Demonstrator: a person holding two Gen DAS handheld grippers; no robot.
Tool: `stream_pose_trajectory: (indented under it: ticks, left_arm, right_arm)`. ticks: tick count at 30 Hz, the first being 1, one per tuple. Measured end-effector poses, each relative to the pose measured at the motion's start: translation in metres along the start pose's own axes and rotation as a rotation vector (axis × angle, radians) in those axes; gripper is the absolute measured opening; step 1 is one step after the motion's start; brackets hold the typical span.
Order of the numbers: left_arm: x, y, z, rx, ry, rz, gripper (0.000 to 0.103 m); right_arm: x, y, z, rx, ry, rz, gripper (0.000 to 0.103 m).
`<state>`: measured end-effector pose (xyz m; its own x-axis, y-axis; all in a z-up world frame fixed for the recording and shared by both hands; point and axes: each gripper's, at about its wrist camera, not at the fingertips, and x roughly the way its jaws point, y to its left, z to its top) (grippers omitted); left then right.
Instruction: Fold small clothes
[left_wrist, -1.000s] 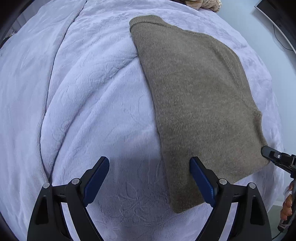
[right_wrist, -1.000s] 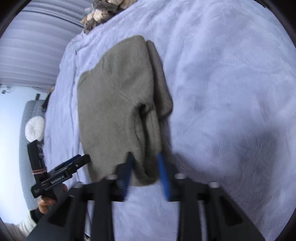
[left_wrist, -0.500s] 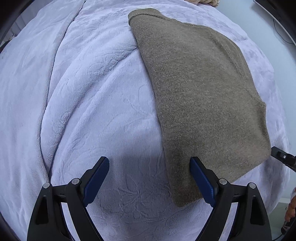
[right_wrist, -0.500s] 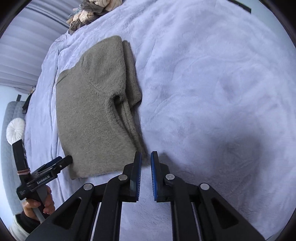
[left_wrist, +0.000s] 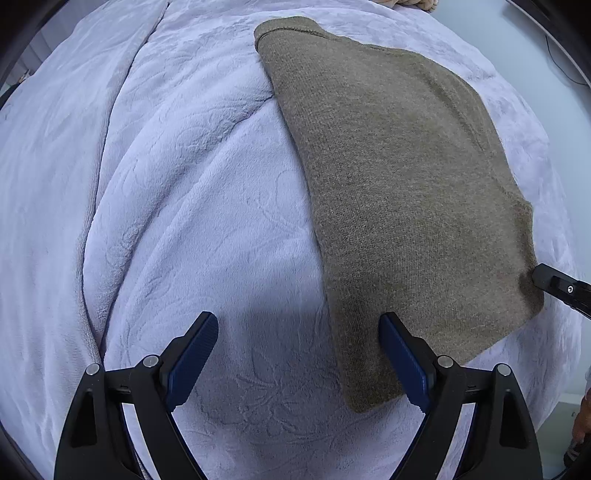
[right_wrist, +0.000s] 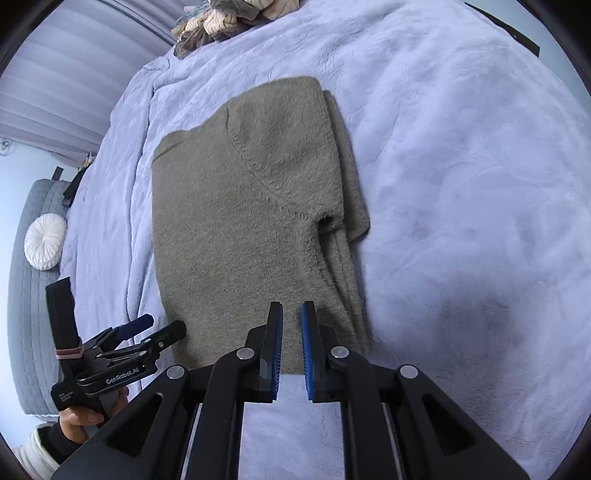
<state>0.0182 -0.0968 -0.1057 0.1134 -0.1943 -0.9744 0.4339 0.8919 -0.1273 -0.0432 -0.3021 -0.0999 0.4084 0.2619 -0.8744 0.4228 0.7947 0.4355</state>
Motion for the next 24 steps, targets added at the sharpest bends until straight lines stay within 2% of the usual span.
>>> stream_pose_trajectory:
  ticks: [6, 18, 24]
  left_arm:
    - [-0.003, -0.001, 0.004, 0.008, 0.005, 0.003, 0.090]
    - [-0.009, 0.001, 0.011, 0.011, 0.012, 0.003, 0.090]
    - [-0.016, 0.002, 0.014, 0.026, 0.007, 0.013, 0.090]
  right_arm:
    - [0.014, -0.014, -0.005, 0.019, 0.046, -0.040, 0.011]
    - [-0.008, -0.030, -0.006, 0.070, 0.011, 0.034, 0.011]
    - [-0.015, -0.034, 0.000, 0.089, -0.002, 0.044, 0.012]
